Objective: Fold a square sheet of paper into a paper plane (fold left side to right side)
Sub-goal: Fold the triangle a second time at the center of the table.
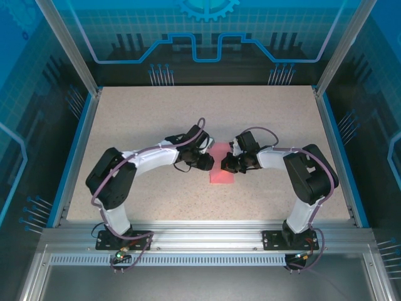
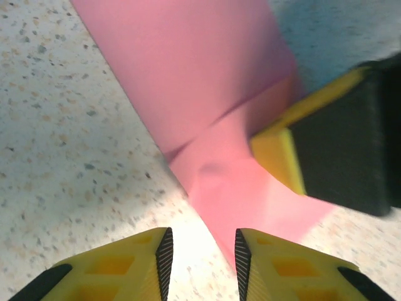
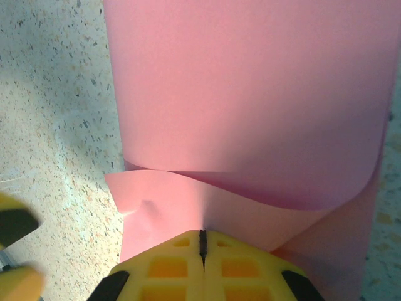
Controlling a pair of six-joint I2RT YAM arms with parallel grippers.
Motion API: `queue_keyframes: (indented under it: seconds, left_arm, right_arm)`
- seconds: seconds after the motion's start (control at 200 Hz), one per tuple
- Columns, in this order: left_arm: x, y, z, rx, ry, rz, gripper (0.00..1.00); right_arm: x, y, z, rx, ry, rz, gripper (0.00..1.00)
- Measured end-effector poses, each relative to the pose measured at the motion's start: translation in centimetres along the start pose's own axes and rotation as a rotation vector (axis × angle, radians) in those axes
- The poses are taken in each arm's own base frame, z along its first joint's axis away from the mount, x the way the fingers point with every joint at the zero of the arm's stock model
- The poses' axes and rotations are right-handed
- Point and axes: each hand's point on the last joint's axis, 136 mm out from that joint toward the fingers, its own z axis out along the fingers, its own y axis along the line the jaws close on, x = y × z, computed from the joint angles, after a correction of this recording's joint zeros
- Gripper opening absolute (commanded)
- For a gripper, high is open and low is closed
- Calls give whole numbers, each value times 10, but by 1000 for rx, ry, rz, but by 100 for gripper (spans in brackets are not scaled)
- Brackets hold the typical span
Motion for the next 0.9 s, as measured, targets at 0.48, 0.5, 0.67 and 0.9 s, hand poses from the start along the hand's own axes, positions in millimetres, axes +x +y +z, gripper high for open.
queue_keyframes:
  seconds: [0.48,0.5,0.67,0.9]
  left_arm:
    - [45,-38,27,305,206,-85,31]
    - [46,-39,27,308,211,-87,31]
    - [48,-38,32,313,223,-91,30]
    - [48,-35,35,298,219,-91,29]
  right_arm:
    - [0,0,0,-1,0,0,0]
    - [0,0,0,-1,0,0,0]
    - [0,0,0,-1,0,0,0]
    - [0,0,0,0,0,0,0]
